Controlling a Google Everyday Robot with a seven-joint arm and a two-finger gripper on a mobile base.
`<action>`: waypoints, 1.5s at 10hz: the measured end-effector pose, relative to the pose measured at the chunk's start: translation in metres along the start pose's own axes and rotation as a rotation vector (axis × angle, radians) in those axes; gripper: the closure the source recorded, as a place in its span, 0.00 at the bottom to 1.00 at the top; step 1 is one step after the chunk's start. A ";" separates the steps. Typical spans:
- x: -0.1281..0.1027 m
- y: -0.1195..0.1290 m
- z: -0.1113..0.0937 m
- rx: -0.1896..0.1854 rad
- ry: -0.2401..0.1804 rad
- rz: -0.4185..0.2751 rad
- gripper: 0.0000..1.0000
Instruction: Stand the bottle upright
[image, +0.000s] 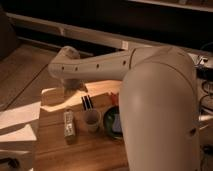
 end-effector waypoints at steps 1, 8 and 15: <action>-0.008 0.004 0.014 -0.031 -0.018 0.037 0.35; 0.009 0.043 0.093 -0.150 0.040 0.055 0.35; 0.034 0.057 0.112 -0.161 0.117 0.017 0.35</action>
